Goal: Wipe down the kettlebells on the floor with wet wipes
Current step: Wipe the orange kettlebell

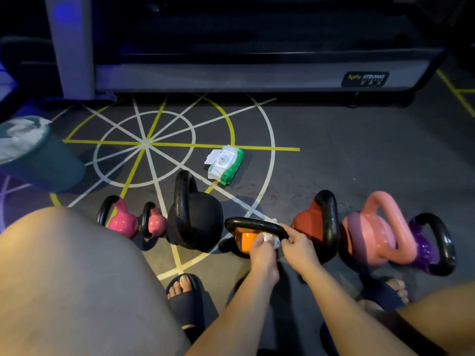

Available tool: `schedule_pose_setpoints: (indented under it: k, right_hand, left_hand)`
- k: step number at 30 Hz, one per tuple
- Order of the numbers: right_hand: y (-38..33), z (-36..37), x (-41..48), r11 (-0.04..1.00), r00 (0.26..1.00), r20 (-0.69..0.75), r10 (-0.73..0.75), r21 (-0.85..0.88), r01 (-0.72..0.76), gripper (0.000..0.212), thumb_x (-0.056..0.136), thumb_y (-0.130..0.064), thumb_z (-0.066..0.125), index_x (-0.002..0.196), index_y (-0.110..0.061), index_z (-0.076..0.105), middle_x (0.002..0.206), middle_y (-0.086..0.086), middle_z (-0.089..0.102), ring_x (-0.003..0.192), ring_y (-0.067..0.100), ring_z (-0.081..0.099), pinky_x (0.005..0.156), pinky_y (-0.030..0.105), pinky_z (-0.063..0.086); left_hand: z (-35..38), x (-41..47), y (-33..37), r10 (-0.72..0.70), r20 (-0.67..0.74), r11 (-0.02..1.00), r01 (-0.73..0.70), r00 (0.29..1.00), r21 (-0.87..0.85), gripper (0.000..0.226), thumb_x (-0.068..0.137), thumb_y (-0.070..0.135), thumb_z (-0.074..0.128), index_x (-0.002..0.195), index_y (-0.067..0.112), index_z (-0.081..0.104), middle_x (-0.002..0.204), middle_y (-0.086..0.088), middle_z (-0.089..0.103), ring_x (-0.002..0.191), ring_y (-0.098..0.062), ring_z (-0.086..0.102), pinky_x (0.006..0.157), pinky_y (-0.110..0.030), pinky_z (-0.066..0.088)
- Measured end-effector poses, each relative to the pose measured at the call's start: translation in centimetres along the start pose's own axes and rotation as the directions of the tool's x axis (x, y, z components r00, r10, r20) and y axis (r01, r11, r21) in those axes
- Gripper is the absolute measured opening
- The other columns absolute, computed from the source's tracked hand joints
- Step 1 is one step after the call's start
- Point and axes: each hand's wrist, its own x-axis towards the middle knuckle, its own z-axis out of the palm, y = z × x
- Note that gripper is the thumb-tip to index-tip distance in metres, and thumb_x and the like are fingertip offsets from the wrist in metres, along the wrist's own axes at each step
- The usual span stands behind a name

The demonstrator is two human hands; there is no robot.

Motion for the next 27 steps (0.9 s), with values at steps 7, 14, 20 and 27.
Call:
schedule_pose_setpoints:
  k: [7, 14, 20, 27]
  right_hand:
    - [-0.7, 0.5, -0.4, 1.0, 0.999, -0.035, -0.003, 0.015, 0.004, 0.053, 0.093, -0.013, 0.047, 0.139, -0.036, 0.056, 0.103, 0.003, 0.069, 0.09, 0.02, 0.065, 0.082, 0.025, 0.05]
    - [-0.5, 0.3, 0.1, 1.0, 0.999, -0.039, -0.005, 0.015, 0.005, 0.05, 0.093, -0.014, 0.047, 0.138, -0.034, 0.058, 0.105, 0.003, 0.071, 0.086, 0.016, 0.066, 0.081, 0.026, 0.051]
    - [-0.6, 0.3, 0.0, 1.0, 0.999, -0.048, -0.009, 0.025, 0.01, 0.047, 0.094, -0.012, 0.048, 0.135, -0.031, 0.06, 0.111, 0.004, 0.069, 0.098, 0.02, 0.065, 0.088, 0.027, 0.05]
    - [-0.4, 1.3, -0.7, 0.99, 0.949, -0.294, 0.117, 0.108, -0.089, 0.024, 0.092, -0.015, 0.055, 0.113, -0.017, 0.066, 0.107, 0.009, 0.067, 0.103, 0.031, 0.063, 0.084, 0.03, 0.047]
  left_hand:
    - [-2.2, 1.7, 3.8, -0.084, -0.11, 0.971, 0.057, 0.99, -0.232, 0.032, 0.108, 0.009, 0.04, 0.138, 0.006, 0.052, 0.141, -0.023, 0.056, 0.132, -0.034, 0.054, 0.114, -0.047, 0.041]
    - [-2.8, 2.0, 5.2, -0.043, -0.162, 0.952, -0.009, 0.986, -0.307, 0.028, 0.102, -0.004, 0.044, 0.123, 0.004, 0.06, 0.112, -0.016, 0.069, 0.1, -0.025, 0.066, 0.097, -0.04, 0.047]
    - [-0.4, -1.2, 3.6, -0.055, -0.12, 0.963, 0.021, 0.991, -0.267, 0.027, 0.1, -0.006, 0.045, 0.117, 0.007, 0.061, 0.102, -0.016, 0.069, 0.098, -0.029, 0.067, 0.095, -0.045, 0.054]
    - [-1.0, -0.3, 3.1, -0.066, -0.117, 0.995, 0.056, 0.991, -0.086, 0.042, 0.099, -0.011, 0.038, 0.136, 0.002, 0.053, 0.13, -0.026, 0.062, 0.121, -0.036, 0.061, 0.101, -0.048, 0.05]
